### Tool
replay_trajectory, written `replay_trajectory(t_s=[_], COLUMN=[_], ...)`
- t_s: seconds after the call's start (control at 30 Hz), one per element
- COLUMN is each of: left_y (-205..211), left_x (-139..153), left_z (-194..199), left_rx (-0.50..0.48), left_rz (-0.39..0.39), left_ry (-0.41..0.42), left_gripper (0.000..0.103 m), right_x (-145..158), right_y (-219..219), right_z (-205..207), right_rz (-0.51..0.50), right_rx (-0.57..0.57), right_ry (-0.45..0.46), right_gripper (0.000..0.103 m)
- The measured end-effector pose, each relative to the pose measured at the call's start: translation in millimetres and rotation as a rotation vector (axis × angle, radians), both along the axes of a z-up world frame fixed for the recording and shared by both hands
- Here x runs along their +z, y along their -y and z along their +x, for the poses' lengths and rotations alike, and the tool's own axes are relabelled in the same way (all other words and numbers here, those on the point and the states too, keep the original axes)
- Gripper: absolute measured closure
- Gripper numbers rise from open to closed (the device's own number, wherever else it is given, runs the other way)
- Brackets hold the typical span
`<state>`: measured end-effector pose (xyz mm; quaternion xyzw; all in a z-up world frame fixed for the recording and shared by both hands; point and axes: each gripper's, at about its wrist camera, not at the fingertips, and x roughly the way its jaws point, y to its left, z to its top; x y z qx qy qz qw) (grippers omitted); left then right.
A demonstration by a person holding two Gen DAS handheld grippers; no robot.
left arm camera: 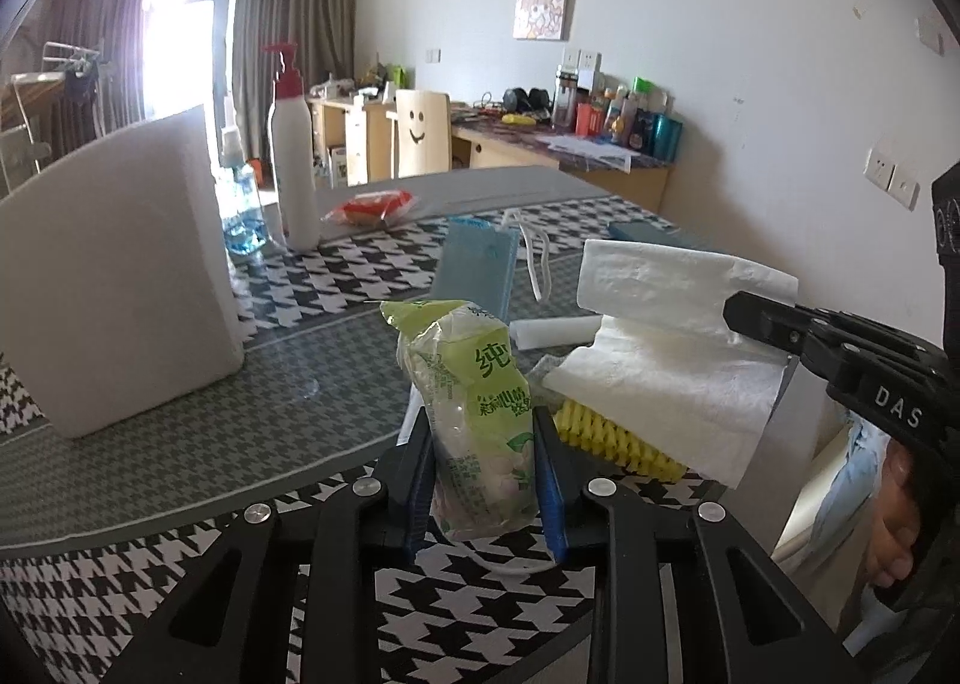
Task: Organize soft objects
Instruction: 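Grasp the green tissue pack with the left tool while the right tool grasps the white paper towel, then carry the green pack with the left tool while the right tool carries the towel to the box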
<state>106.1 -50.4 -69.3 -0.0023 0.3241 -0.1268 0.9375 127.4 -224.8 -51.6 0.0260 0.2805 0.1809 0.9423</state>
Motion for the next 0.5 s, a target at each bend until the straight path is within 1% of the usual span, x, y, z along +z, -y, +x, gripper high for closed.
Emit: replay_trajectory(t_s=[0.27,0.5], left_y=[-11.9,-23.7], left_x=[17.5,30.7], left_z=[-17.1,-28.7], left_rx=[0.020,0.042], left_rz=[0.005,0.021], left_ry=[0.061,0.111], left_gripper=[0.072,0.072], right_x=[22.6,37.1], right_y=[-6.8,-11.1], right_z=[-5.8,-9.7], right_rz=[0.015,0.024], right_rx=[0.002,0.014], right_ry=[0.057,0.088], right_gripper=[0.095,0.095])
